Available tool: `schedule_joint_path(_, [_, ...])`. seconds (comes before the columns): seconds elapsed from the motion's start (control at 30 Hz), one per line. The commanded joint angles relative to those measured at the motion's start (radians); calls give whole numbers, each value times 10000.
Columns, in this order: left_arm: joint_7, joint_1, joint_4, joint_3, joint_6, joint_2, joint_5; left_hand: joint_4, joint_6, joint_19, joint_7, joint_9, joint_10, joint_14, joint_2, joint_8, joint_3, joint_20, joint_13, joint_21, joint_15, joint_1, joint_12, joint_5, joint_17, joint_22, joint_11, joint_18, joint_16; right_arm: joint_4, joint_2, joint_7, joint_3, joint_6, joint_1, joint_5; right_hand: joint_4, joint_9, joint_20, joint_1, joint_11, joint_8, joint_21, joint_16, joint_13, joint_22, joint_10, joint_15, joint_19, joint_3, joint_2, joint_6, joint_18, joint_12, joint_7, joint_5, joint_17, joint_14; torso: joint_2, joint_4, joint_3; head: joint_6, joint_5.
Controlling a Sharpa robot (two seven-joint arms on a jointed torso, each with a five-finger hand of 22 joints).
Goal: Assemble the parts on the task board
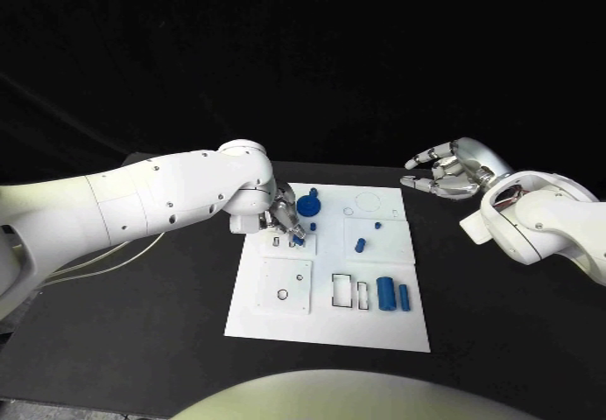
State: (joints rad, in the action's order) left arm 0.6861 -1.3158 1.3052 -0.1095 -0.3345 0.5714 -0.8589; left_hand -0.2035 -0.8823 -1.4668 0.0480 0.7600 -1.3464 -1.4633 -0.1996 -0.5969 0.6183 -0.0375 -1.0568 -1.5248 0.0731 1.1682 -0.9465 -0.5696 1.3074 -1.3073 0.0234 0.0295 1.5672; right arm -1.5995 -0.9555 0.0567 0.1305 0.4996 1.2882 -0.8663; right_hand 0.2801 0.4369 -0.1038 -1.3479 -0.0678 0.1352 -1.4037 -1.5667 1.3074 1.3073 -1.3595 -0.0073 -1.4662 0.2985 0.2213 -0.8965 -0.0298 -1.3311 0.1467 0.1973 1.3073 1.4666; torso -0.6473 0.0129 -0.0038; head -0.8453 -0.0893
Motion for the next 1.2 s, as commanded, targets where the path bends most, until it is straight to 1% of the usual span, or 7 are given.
schedule_joint_path(0.03, [-248, 2, 43, 2, 435, 21, 587, 1068, 15, -540, -27, 167, -84, -1075, 57, -169, 895, 30, -6, 51, 66, -253, -50, -109, 2634, -2082, 29, -116, 36, 2, 4, 4, 2, -139, -10, 2, 4, 15, -37, 42, 18, 60, 57, 58, 147, 1936, 33, 58, -32, 36, -6, -64, -128, 6, -3, 55, 2390, 972, -3, 10, 4, 2, -18])
schedule_joint_path(0.27, [-345, 11, 72, 0, 826, 123, 826, 1732, -46, -549, -33, 418, -194, -1075, 200, -428, 1345, 54, -32, 47, 81, -510, -95, -273, 2634, -2104, 51, -118, 36, 19, 14, -7, 5, -134, -26, 10, 8, 19, -35, 51, 21, 68, 61, 57, 155, 1936, 23, 55, -32, 43, -2, -72, -129, -4, -6, 64, 2391, 972, -5, 2, 4, -7, -44])
schedule_joint_path(0.43, [-404, 23, 155, -3, 1110, 235, 855, 1952, -107, -547, -40, 491, -246, -1075, 226, -505, 1548, 57, -24, 49, 84, -636, -95, -286, 2634, -2108, 52, -117, 36, 34, 20, -12, 6, -132, -42, 14, 8, 19, -35, 51, 21, 68, 61, 57, 155, 1936, 23, 55, -32, 43, -2, -72, -129, -4, -6, 64, 2391, 972, -8, 0, 12, -15, -72])
schedule_joint_path(0.63, [-552, 97, 468, -8, 1534, 459, 170, 2281, -207, -574, -61, 629, -353, -1075, 187, -661, 1774, 72, -59, 21, 103, -868, -158, -646, 2634, -2149, 72, -126, 36, 39, 16, -27, 7, -110, -57, 24, 15, 23, -33, 64, 23, 73, 90, 64, 146, 1924, 28, 53, -16, 50, -1, -75, -136, 3, -8, 76, 2376, 968, 0, 4, 11, -46, -77])
schedule_joint_path(0.77, [-652, 194, 788, -9, 1829, 659, -653, 2373, -252, -588, -73, 667, -395, -1075, 168, -710, 1818, 82, -62, 6, 115, -926, -172, -795, 2634, -2167, 83, -131, 36, 36, 4, -40, 8, -91, -63, 30, 18, 24, -32, 71, 24, 75, 99, 64, 143, 1921, 29, 52, -11, 53, -1, -75, -138, 5, -8, 84, 2376, 968, 0, 2, 1, -63, -72])
schedule_joint_path(0.93, [-659, 313, 1101, -10, 2049, 847, -1424, 2423, -293, -615, -84, 692, -436, -1075, 154, -744, 1840, 90, -63, -22, 126, -957, -185, -916, 2634, -2198, 91, -140, 36, 35, -11, -50, 8, -73, -70, 33, 25, 26, -30, 84, 25, 78, 98, 64, 140, 1922, 30, 50, -13, 59, -2, -75, -137, 7, -9, 105, 2375, 968, 15, -4, 1, -70, -80])
schedule_joint_path(1.2, [-629, 453, 1301, -10, 2215, 972, -2057, 2448, -327, -639, -91, 708, -463, -1075, 146, -770, 1849, 96, -49, -46, 133, -971, -180, -982, 2634, -2224, 96, -149, 36, 29, -17, -64, 8, -60, -90, 34, 31, 28, -28, 96, 27, 80, 109, 68, 140, 1918, 28, 49, -8, 65, -2, -74, -140, 6, -10, 130, 2367, 965, 12, -2, -14, -47, -101])
